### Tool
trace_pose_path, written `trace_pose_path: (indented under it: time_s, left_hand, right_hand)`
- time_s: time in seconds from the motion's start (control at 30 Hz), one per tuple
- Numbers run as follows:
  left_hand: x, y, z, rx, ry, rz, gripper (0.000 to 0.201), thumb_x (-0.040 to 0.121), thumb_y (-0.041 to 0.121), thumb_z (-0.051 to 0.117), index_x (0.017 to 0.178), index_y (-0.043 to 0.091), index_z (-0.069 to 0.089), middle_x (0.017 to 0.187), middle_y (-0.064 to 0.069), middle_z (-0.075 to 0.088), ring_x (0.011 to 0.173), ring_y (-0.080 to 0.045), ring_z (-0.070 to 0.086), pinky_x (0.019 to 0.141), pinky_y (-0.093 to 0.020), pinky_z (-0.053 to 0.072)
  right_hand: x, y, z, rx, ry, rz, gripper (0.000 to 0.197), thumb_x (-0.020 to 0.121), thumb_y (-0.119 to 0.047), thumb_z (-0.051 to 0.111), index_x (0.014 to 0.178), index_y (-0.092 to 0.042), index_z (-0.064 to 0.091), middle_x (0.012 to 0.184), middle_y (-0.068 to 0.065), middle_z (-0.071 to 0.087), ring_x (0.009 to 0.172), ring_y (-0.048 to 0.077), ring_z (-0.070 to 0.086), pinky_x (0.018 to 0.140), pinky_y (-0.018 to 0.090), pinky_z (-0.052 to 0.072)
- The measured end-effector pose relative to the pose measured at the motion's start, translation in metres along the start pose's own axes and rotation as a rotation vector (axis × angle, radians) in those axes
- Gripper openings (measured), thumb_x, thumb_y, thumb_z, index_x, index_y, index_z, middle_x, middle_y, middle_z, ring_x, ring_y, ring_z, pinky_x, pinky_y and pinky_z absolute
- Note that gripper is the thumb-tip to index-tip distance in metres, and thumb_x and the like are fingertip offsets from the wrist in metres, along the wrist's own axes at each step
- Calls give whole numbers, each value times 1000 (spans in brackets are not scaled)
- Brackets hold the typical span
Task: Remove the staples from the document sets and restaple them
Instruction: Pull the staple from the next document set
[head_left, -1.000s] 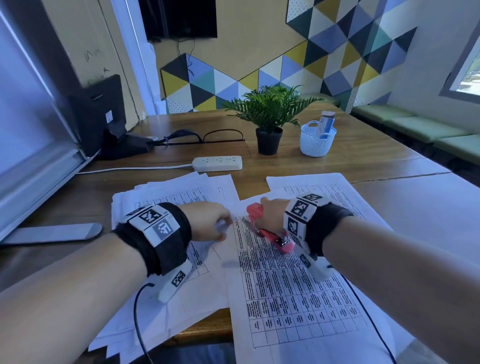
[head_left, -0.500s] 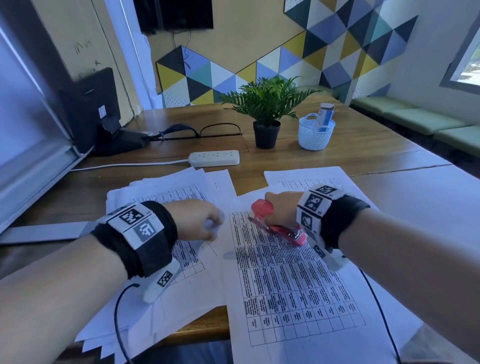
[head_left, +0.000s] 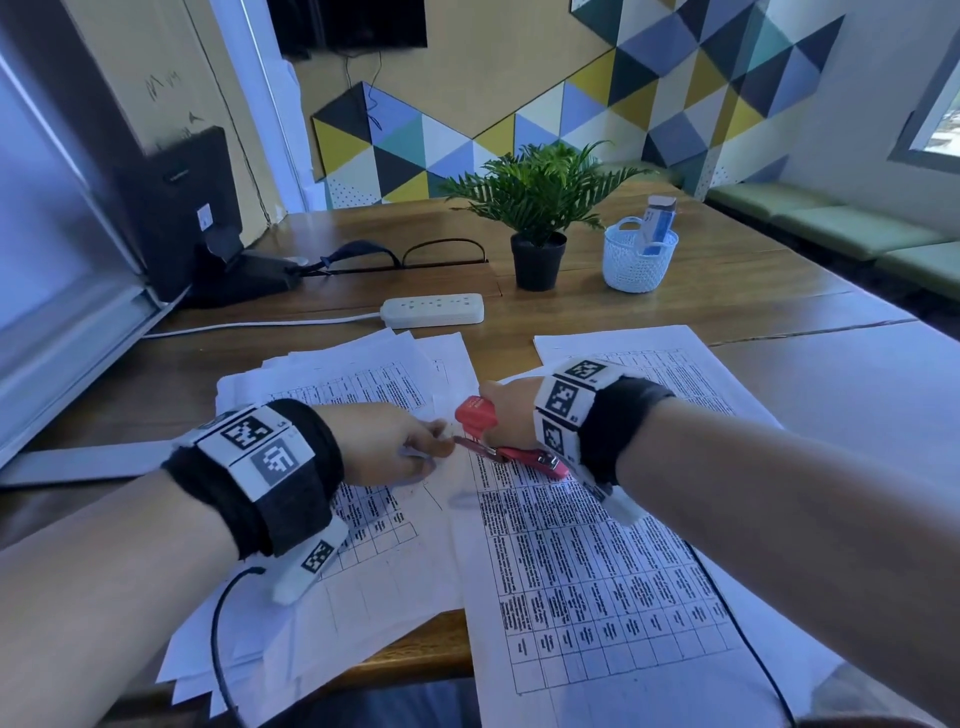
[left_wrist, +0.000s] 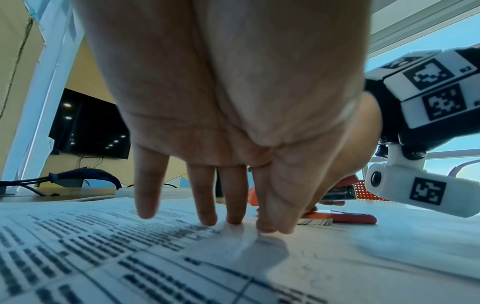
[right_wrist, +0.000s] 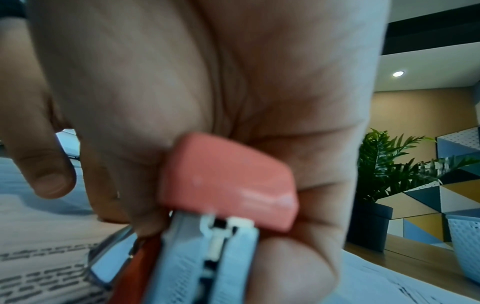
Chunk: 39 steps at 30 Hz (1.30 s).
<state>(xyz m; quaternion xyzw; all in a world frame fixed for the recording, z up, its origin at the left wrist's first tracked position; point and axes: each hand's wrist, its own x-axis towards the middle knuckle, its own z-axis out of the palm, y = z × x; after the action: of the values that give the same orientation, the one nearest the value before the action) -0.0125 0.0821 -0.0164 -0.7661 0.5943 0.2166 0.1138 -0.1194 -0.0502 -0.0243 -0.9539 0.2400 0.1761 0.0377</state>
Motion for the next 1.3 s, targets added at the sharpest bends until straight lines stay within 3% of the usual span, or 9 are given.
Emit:
trace_pose_path:
  time_s: [0.13, 0.3, 0.43, 0.57, 0.7, 0.77, 0.97, 1.13, 1.3]
  left_hand:
    - [2, 0, -1, 14, -19, -4, 36, 100, 33, 40, 133, 39, 53, 146, 19, 43, 122, -10, 51, 102, -24, 35]
    - [4, 0, -2, 32, -29, -10, 34, 99, 32, 40, 128, 37, 56, 140, 17, 48, 119, -12, 52, 105, -28, 39]
    - [4, 0, -1, 36, -24, -11, 31, 99, 34, 40, 123, 36, 59, 135, 18, 51, 113, -12, 54, 100, -26, 40]
    - [5, 2, 2, 60, 15, -20, 30, 98, 36, 40, 120, 38, 61, 130, 16, 54, 109, -13, 55, 100, -30, 43]
    - [4, 4, 2, 37, 17, -37, 32, 98, 34, 40, 122, 37, 62, 135, 21, 49, 110, -12, 55, 97, -26, 40]
    - [3, 4, 2, 35, 10, -39, 33, 99, 34, 40, 124, 37, 60, 139, 21, 47, 112, -12, 54, 98, -26, 39]
    - [3, 7, 1, 52, -6, -39, 37, 101, 30, 37, 134, 36, 53, 146, 17, 41, 119, -15, 51, 96, -23, 33]
    - [4, 6, 2, 57, -6, -43, 38, 99, 26, 37, 130, 33, 56, 142, 15, 45, 117, -16, 51, 95, -22, 34]
    - [9, 4, -10, 52, 33, -36, 33, 99, 33, 42, 126, 35, 61, 139, 12, 52, 124, -12, 49, 106, -26, 34]
  right_hand:
    - [6, -2, 2, 3, -15, 8, 49, 96, -31, 51, 136, -11, 32, 96, 5, 57, 84, 18, 46, 51, 22, 31]
    - [6, -4, 4, -36, 2, 21, 46, 95, -30, 51, 133, -10, 33, 95, 8, 54, 81, 19, 48, 58, 26, 36]
    - [6, -6, 8, -25, 64, 11, 44, 95, -30, 51, 129, -9, 35, 76, 0, 49, 67, 17, 47, 46, 23, 26]
    - [-7, -4, -1, 12, 75, -11, 40, 100, -30, 40, 132, -7, 37, 120, 8, 60, 55, 9, 37, 41, 13, 21]
    - [-6, 0, -7, -37, 11, -46, 47, 98, -44, 39, 131, -11, 41, 99, 6, 55, 80, 17, 48, 60, 23, 35]
    - [-3, 3, -9, -46, 2, -43, 49, 96, -49, 39, 129, -13, 43, 101, 5, 58, 82, 18, 49, 69, 27, 36]
    - [-1, 6, -10, -44, -17, -33, 48, 95, -51, 38, 126, -14, 46, 108, 6, 60, 83, 18, 50, 72, 29, 36]
    - [-6, 2, -13, -39, -30, -19, 49, 96, -50, 38, 128, -13, 45, 94, 1, 50, 74, 15, 48, 58, 23, 32]
    - [-22, 21, -9, -56, -37, 55, 50, 96, -49, 39, 130, -12, 43, 110, 8, 58, 83, 16, 45, 50, 22, 24]
